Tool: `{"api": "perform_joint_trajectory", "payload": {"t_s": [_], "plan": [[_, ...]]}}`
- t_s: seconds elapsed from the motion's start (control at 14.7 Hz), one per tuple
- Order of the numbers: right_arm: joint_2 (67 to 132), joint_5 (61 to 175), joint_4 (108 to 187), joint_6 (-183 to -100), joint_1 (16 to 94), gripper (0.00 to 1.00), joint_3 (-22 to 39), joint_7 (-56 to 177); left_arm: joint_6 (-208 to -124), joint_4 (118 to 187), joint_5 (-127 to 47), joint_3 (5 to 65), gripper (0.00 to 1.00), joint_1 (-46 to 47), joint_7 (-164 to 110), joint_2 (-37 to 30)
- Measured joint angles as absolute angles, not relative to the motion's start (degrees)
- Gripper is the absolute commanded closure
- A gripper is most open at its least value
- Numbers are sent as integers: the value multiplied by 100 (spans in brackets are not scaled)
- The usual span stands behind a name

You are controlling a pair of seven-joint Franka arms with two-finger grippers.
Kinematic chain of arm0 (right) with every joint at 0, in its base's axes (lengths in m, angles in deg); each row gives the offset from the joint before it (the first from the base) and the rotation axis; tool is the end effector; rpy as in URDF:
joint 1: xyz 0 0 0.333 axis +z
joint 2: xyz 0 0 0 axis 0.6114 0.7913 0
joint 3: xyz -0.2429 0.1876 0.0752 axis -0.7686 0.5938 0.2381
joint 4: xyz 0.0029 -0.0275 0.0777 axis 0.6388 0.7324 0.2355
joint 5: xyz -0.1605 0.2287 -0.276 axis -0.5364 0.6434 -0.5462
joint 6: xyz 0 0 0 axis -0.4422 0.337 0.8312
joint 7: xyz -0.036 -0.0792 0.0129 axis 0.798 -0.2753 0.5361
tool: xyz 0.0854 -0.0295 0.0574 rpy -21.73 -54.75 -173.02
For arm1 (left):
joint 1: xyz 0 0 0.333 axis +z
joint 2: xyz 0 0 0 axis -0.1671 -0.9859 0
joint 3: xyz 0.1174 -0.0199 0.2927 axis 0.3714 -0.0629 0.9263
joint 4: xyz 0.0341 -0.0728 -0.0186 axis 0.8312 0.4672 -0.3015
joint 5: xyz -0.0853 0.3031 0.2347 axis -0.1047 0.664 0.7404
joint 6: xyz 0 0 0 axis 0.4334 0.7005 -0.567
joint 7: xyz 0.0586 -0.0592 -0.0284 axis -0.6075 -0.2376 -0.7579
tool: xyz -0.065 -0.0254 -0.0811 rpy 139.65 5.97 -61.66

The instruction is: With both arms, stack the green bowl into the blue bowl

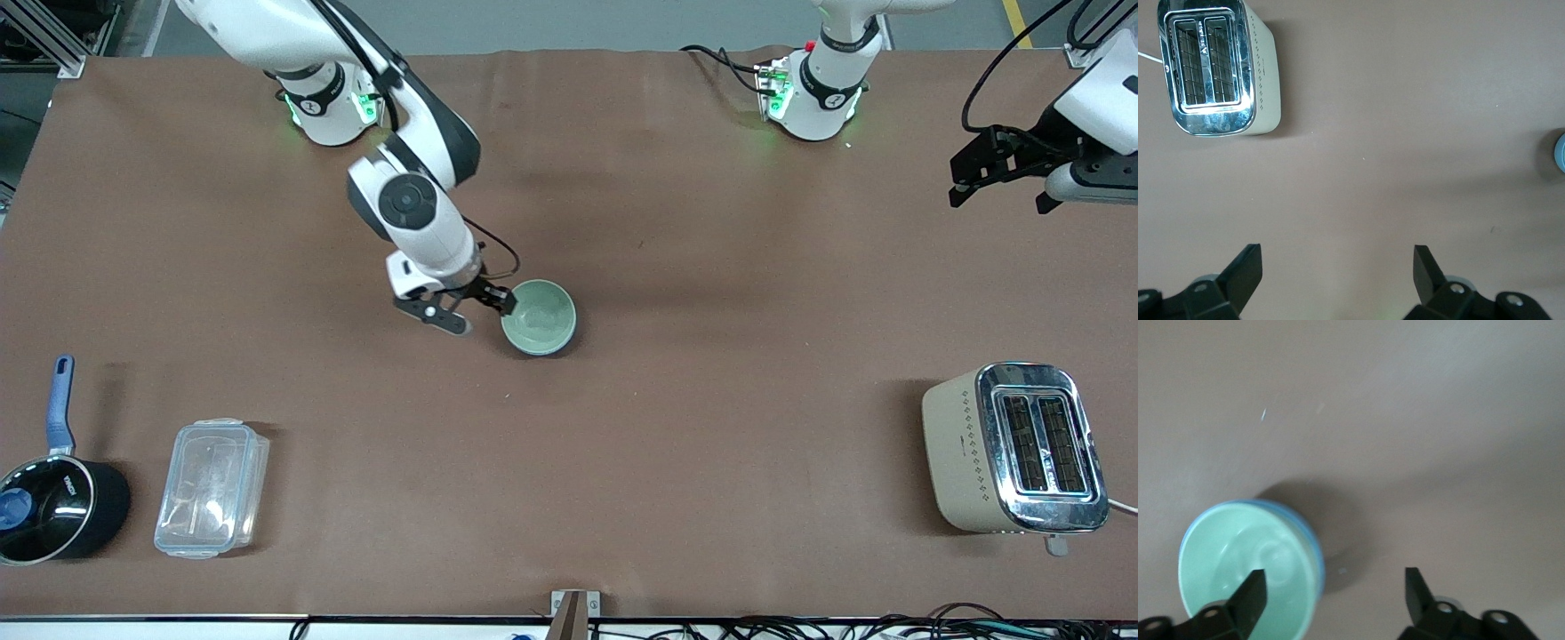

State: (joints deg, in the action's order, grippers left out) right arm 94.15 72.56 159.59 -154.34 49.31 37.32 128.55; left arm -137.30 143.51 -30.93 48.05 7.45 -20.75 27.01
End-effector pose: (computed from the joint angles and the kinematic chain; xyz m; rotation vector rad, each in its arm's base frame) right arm 0.5107 0.3373 0.3358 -3.0554 0.6591 -0.0040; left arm 0.5203 -0.0691 0.6614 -3.1314 0.1913 -0.0649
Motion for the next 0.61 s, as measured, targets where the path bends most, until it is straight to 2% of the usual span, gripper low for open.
{"api": "perform_joint_trajectory", "payload": {"t_s": [0.2, 0.34, 0.61], "plan": [[8165, 7133, 15913, -14390, 4224, 0, 3695, 11675, -13734, 14357, -3093, 4803, 0, 743, -2076, 2701], [7534, 7154, 15813, -13698, 3933, 0, 3309, 10655, -13737, 14358, -3093, 4803, 0, 743, -2076, 2701], [7217, 7600, 14935, -12366, 3855, 0, 2141, 8705, -13743, 14359, -3093, 4801, 0, 743, -2076, 2702]]}}
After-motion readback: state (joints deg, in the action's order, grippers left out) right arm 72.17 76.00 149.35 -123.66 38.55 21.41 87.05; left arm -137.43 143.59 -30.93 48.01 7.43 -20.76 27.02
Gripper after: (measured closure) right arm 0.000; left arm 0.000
